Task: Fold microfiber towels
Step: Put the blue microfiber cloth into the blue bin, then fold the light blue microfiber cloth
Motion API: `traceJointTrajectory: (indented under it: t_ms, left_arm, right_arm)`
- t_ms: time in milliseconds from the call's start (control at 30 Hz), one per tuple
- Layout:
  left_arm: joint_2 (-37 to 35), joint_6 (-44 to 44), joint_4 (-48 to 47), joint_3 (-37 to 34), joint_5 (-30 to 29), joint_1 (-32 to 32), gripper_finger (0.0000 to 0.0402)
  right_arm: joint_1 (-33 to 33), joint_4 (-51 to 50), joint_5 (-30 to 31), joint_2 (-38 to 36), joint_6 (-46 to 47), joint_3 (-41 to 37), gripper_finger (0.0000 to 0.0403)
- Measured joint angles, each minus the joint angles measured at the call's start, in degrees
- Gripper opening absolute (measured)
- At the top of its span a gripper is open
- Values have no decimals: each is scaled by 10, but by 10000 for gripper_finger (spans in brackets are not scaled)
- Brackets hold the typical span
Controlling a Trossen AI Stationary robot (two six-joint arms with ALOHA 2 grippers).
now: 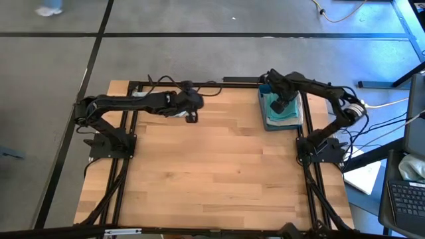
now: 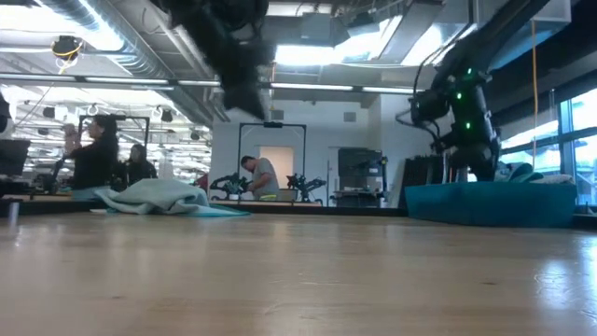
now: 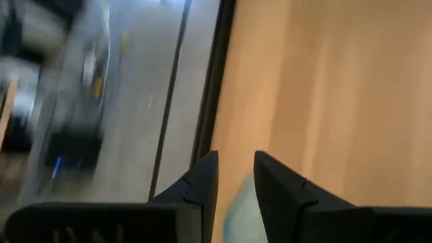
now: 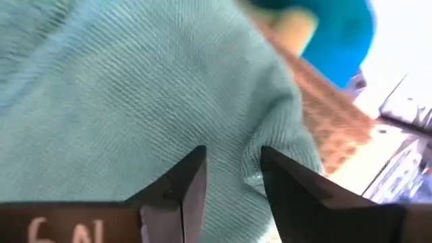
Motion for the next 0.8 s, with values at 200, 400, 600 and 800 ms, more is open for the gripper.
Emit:
traceJointTrajectory:
  t_ms: [200,400,600,800]
  left_arm:
    - [-32,-93,-111,-10,69,36,86]
    - [-31,-57,-72,-69,113,88,86]
    - [-12,-85,-8,-79,248,163,121]
    - [50,-130,-29,-79,317,194,188]
  right_arm:
    - [43,65,-22,-102,-26,0,144]
    - [97,296,-357,-204,-87,-58,144]
    - [160,584,-531,-231,-59,-187,144]
    - [221,698,-510,-229,-57,-244,152]
